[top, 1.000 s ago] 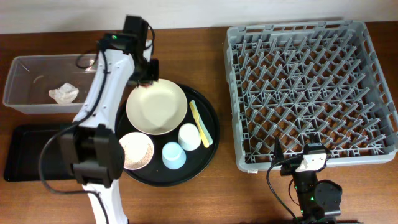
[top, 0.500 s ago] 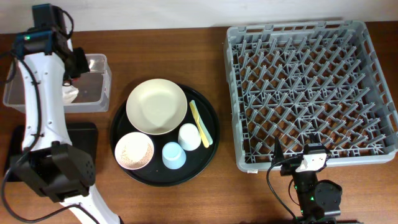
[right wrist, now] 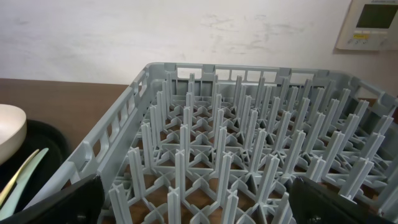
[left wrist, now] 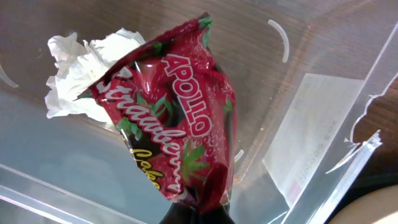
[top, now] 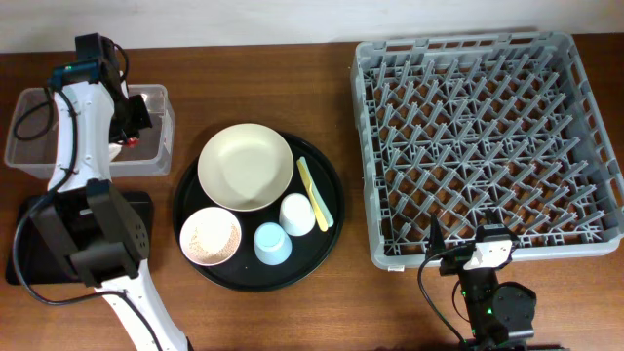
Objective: Sort waste into correct bins and load items into the dishwasher rack
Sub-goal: 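Carry the red wrapper with the left gripper into the clear bin, then lower the left gripper to the pink rice bowl rim and grasp it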
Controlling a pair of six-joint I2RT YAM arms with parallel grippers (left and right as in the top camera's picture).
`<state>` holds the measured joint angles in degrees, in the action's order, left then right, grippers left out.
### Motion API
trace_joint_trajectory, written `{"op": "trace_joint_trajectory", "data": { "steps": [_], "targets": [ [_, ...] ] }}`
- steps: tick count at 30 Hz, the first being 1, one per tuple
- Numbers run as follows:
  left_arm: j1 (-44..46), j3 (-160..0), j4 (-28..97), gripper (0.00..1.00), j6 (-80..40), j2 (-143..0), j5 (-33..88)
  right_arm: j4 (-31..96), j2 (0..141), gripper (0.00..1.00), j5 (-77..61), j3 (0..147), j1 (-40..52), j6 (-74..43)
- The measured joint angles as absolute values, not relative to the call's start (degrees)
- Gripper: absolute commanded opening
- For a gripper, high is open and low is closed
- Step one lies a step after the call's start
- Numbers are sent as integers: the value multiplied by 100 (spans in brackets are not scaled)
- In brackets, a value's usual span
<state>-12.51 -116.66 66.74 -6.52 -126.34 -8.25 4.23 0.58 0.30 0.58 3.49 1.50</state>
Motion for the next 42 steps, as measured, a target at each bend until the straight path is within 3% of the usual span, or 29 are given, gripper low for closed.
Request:
{"op": "trace_joint_trajectory", "data": {
  "steps": [3, 4, 5, 6, 7, 8, 20, 23, 29, 36, 42],
  "targets": [
    [-1306, -11666, 6611, 1, -652, -12890, -843, 423, 58, 98, 30, 58, 349, 152],
    [-1345, -11664, 6587, 10, -652, -13023, -843, 423, 58, 98, 30, 58, 349, 150],
    [-1382, -11646, 6519, 25, -652, -13113, -843, 423, 58, 98, 30, 58, 349, 152],
    [-1409, -11642, 6504, 60, -668, -13172, -845, 423, 58, 98, 30, 58, 349, 152],
    [-1433, -11636, 6466, 87, -672, -13185, -845, 423, 58, 98, 30, 58, 349, 150],
    [-1448, -11636, 6438, 94, -668, -13185, -847, 423, 58, 98, 30, 58, 349, 150],
    [-1459, -12888, 7220, 93, -687, -12997, -572, 423, 58, 98, 30, 58, 349, 152],
    [-1459, -13190, 7802, 99, -692, -12401, -30, 425, 58, 98, 30, 58, 349, 152],
    [-1179, -13238, 9207, 99, -692, -11616, 416, 425, 58, 98, 30, 58, 349, 150],
    [-582, -13124, 9644, 99, -871, -11362, 451, 423, 58, 98, 30, 58, 349, 150],
    [139, -11677, 9638, 99, -1041, -9629, 163, 425, 58, 98, 30, 58, 349, 152]
  ]
}}
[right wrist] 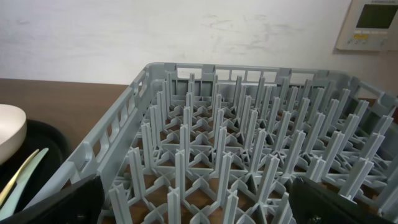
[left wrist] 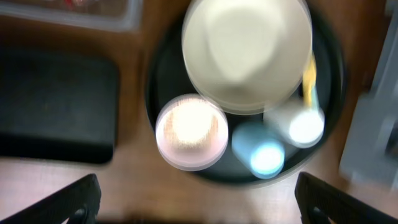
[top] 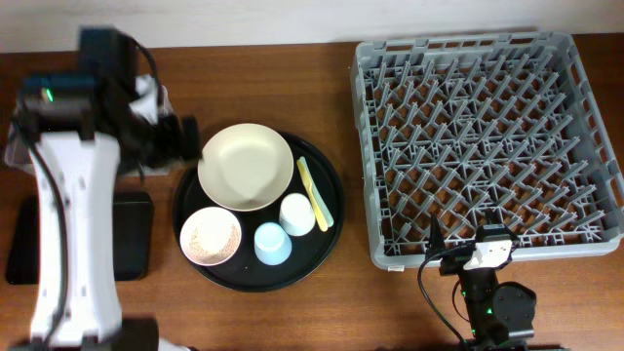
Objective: Sort waste into correct bins and load items into the dishwasher rack
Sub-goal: 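Lower the left gripper to the pink rice bowl rim and grasp it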
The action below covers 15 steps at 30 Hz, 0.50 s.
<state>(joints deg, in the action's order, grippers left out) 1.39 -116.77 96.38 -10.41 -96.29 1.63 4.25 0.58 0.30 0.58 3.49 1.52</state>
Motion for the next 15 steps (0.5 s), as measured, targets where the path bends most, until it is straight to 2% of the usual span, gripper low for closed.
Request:
{"op": "trace_joint_trajectory", "data": {
  "steps": [1, 2, 3, 5, 10, 11, 12, 13, 15],
  "targets": [
    [309, -11378, 9644, 99, -1074, -9351, 97, 423, 56, 98, 30, 58, 349, 150],
    [515, -10923, 9535, 94, -1125, -9019, 1, 421, 58, 98, 32, 58, 349, 150],
    [679, -10401, 9404, 84, -1188, -8720, -78, 423, 58, 98, 32, 58, 349, 150],
    [825, -9461, 8816, 72, -1251, -8364, -215, 421, 58, 98, 32, 60, 349, 150],
    [1184, -6925, 7647, 46, -1319, -7920, -233, 423, 58, 98, 32, 60, 349, 148],
    [1247, -6506, 7323, 44, -1330, -7915, -220, 423, 58, 98, 30, 60, 349, 152],
    [1280, -6283, 7212, 45, -1328, -7924, -200, 423, 58, 98, 32, 60, 349, 152],
    [1297, -6077, 7041, 69, -1310, -7922, -196, 425, 56, 98, 30, 60, 349, 150],
    [1297, -6003, 6781, 74, -1306, -7915, -185, 425, 58, 98, 30, 60, 349, 154]
  ]
}}
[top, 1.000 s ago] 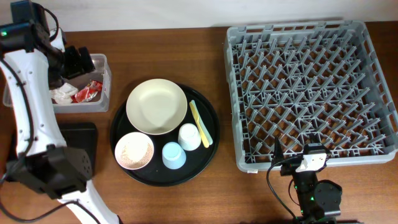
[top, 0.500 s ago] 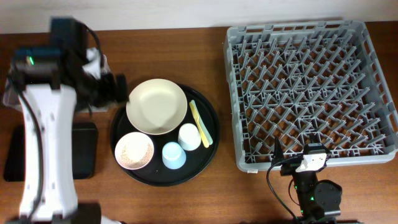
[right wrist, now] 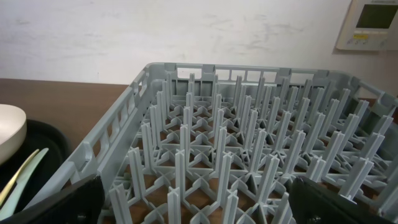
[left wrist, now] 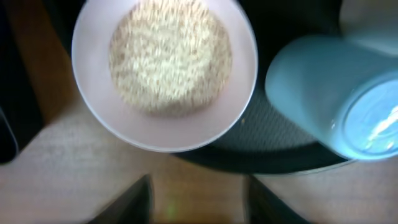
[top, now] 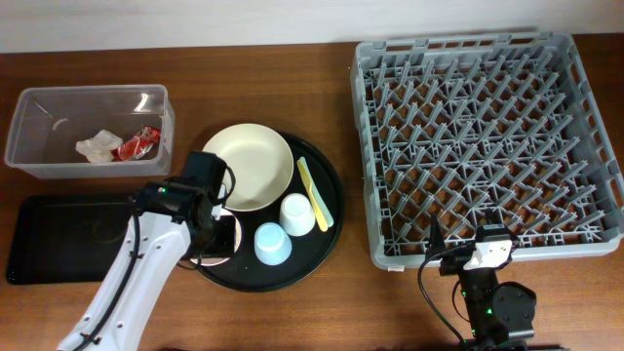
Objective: Sort waste into correct bins and load items into the dishwasher rack
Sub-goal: 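Lower the left gripper to the pink rice bowl rim and grasp it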
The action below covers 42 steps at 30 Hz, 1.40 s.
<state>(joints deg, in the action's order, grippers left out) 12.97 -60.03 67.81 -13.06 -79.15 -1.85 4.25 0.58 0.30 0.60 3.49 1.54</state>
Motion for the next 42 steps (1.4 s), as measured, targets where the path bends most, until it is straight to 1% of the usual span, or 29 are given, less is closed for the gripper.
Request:
{"op": "trace_joint_trajectory", "data": {
  "steps": [1, 2, 8, 9, 10, 11, 12, 13, 18, 26, 32, 42],
  "targets": [
    [1297, -6003, 6729, 97, -1326, -7915, -169, 425, 58, 98, 30, 60, 349, 148],
    [1297, -6003, 6663, 99, -1319, -7915, -121, 425, 58, 98, 30, 60, 349, 150],
    [1297, -6003, 6434, 99, -1406, -7915, 62, 425, 58, 98, 30, 60, 349, 152],
    [1297, -6003, 6410, 94, -1422, -7915, 67, 425, 58, 98, 32, 60, 349, 152],
    [1297, -6003, 6383, 76, -1431, -7915, 67, 425, 58, 98, 30, 60, 349, 150],
    [1297, -6003, 6357, 65, -1439, -7915, 64, 425, 58, 98, 30, 60, 349, 148],
    [1297, -6003, 6337, 51, -1466, -7915, 58, 425, 58, 98, 32, 60, 349, 145],
    [1297, -6003, 6318, 48, -1470, -7915, 19, 425, 58, 98, 30, 60, 349, 150],
    [1302, -6001, 6222, 48, -1527, -7915, -69, 425, 58, 98, 32, 60, 349, 152],
    [1302, -5461, 5317, 45, -1750, -7918, -71, 425, 58, 98, 30, 58, 349, 152],
    [1302, -5398, 5085, 44, -1844, -7924, -69, 425, 58, 98, 30, 60, 349, 150],
    [1376, -5391, 4816, 44, -2169, -8606, -69, 425, 58, 98, 30, 60, 349, 150]
  ]
}}
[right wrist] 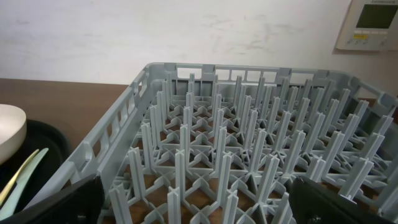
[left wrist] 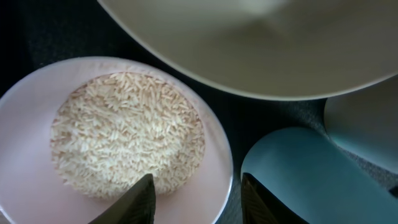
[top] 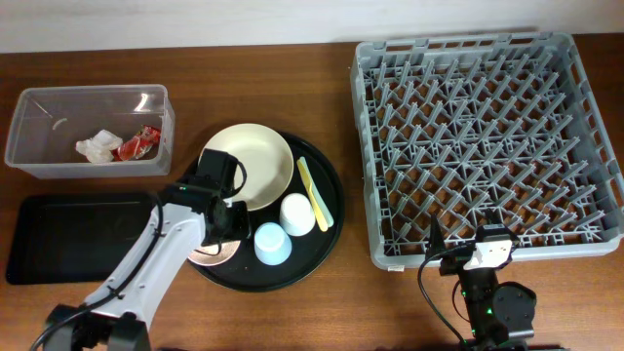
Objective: Sort waste into correct bins and load items into the dishwasher rack
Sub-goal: 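Lower the left gripper to the pink rice bowl rim and grasp it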
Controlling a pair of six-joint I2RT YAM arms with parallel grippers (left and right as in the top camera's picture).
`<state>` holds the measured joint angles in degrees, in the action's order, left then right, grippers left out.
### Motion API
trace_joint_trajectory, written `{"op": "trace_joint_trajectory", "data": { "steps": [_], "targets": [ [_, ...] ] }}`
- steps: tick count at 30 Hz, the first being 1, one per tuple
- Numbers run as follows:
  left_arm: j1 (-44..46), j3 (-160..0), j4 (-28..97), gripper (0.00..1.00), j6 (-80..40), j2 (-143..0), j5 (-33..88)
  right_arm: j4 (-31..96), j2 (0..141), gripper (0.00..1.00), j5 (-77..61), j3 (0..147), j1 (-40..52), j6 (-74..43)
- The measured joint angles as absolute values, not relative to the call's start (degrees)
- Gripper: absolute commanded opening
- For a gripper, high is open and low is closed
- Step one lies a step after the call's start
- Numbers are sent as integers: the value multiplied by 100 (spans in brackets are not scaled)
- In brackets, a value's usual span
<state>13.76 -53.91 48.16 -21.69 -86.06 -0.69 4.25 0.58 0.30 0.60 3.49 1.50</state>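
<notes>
A pink bowl of rice (left wrist: 118, 137) sits at the front left of the round black tray (top: 334, 210). My left gripper (left wrist: 196, 202) is open and low over it. One finger (left wrist: 134, 199) is above the bowl's inside and the other (left wrist: 258, 199) is outside, so the bowl's right rim lies between them. The arm hides most of the bowl (top: 207, 256) from overhead. A blue cup (top: 272, 244), a white cup (top: 296, 214), a cream plate (top: 246, 166) and a yellow-green spoon (top: 315, 192) share the tray. My right gripper (right wrist: 199, 205) is open at the front edge of the grey dishwasher rack (top: 487, 136).
A clear bin (top: 88, 132) at the far left holds a red wrapper (top: 136, 144) and a white tissue (top: 96, 146). A flat black bin (top: 78, 239) lies in front of it, left of the tray. The rack fills the right half of the table.
My left gripper has come lower and farther in over the rice bowl. Its open fingers now straddle the bowl's right rim instead of hanging at the tray's near edge. The right arm has not moved.
My left gripper was inside the clear bin with the red wrapper at its fingertips. Then it was open high above the tray, and the wrapper lay in the bin. Then it hovered close by the rice bowl's near side, and now it is around the rim.
</notes>
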Motion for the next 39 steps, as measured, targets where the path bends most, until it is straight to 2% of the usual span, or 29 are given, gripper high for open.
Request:
{"op": "trace_joint_trajectory", "data": {
  "steps": [34, 36, 38, 39],
  "targets": [
    [1619, -5382, 4580, 43, -2561, -9070, -198, 425, 58, 98, 32, 60, 349, 152],
    [1619, -5380, 4580, 42, -2561, -9122, -198, 425, 58, 98, 32, 60, 349, 152],
    [1619, -5378, 4578, 33, -2561, -9139, -198, 425, 58, 98, 30, 60, 349, 152],
    [1619, -5378, 4578, 32, -2580, -9139, -198, 425, 58, 98, 32, 60, 349, 150]
  ]
}}
